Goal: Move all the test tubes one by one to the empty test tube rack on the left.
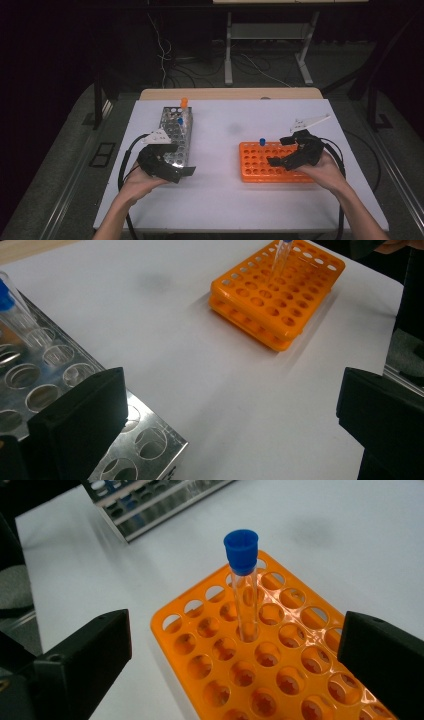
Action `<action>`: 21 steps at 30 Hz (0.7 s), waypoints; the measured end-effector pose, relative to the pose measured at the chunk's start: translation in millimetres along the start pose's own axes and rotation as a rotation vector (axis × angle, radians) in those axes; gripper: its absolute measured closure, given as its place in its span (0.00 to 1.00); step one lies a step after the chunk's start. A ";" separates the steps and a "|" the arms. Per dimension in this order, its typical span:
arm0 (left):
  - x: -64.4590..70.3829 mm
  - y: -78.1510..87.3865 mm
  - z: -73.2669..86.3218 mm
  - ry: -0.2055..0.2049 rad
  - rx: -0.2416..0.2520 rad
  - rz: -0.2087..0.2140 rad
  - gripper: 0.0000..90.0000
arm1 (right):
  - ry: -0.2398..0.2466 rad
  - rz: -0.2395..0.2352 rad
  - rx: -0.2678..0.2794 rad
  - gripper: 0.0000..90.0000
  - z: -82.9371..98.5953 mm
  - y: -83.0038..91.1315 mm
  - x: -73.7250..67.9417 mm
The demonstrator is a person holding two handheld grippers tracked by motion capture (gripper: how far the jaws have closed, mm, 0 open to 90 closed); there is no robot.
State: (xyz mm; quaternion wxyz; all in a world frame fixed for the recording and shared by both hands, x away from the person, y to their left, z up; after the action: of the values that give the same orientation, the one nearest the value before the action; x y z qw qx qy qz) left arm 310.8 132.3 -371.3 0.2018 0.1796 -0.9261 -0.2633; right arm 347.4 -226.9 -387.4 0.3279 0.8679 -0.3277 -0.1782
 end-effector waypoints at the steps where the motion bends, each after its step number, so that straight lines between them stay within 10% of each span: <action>1: 0.3 -0.5 0.8 0.000 0.002 -0.001 0.00 | 0.003 0.001 -0.007 0.01 0.1 -3.1 0.0; 7: 4.3 -1.7 1.8 -0.011 -0.003 0.007 0.00 | 0.040 0.013 -0.046 0.08 0.8 -20.3 1.3; 21: 8.9 -8.3 2.0 -0.029 -0.034 0.018 0.00 | 0.109 0.049 -0.061 0.65 5.0 -50.0 -1.4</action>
State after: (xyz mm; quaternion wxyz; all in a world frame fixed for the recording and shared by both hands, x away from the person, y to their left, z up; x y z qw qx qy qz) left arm 304.1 122.6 -375.0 0.1938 0.1641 -0.9258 -0.2799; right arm 366.3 -199.7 -425.2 0.3759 0.8577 -0.3248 -0.1326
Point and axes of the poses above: each handheld gripper's, and its own axes: y roughly backward along the jaws, z roughly out of its underside, x roughly to its right, the point moved 4 cm from there along -y, roughly forward along the jaws, and after that the axes turned 10 degrees about z, right-handed, at the moved point
